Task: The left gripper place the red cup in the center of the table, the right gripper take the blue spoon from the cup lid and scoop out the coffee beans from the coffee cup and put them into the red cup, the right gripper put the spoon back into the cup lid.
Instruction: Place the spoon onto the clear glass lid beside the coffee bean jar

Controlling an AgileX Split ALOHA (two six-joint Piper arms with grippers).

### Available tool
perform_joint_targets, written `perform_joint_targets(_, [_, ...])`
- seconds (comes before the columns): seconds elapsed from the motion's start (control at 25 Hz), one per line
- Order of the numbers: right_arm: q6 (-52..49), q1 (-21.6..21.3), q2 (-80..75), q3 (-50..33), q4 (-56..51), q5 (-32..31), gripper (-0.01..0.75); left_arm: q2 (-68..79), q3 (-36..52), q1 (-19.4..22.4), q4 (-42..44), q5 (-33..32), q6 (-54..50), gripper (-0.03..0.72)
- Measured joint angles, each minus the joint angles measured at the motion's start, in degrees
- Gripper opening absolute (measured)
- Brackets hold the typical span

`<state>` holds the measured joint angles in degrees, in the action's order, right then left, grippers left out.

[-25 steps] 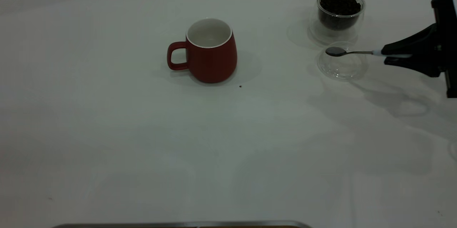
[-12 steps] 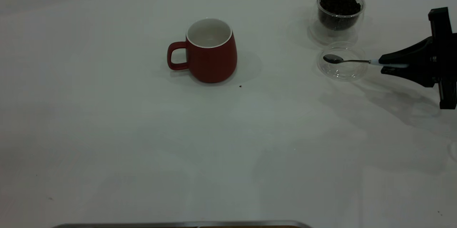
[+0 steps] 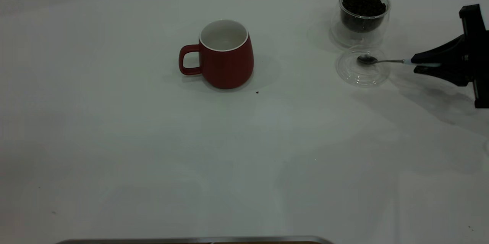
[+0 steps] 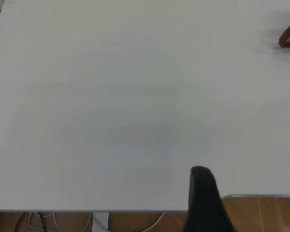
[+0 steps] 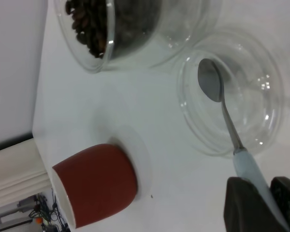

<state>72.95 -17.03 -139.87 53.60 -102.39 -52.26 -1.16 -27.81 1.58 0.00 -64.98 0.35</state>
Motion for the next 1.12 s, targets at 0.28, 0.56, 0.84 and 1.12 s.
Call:
perform_joint_targets(0.28, [1.73,0.00,-4.53,1.75,-0.11,-4.80,0.104,0.00,0.00,0.00,0.00,0.00,0.05,0.534])
perform_joint_targets(0.56, [5.22,1.10,-6.15,2.45,-0.17,-5.89,0.104,0.00,0.00,0.00,0.00,0.00,0.05,0.534])
perform_joint_targets(0.84, [7.64,2.37,-6.22,3.22,-0.17,-5.68,0.104,0.00,0.00,0.00,0.00,0.00,0.05,0.534])
perform_joint_targets(1.12, [8.07,3.33,-6.50,5.24,-0.11,-5.05,0.104,0.00,0.00,0.00,0.00,0.00,0.05,0.534])
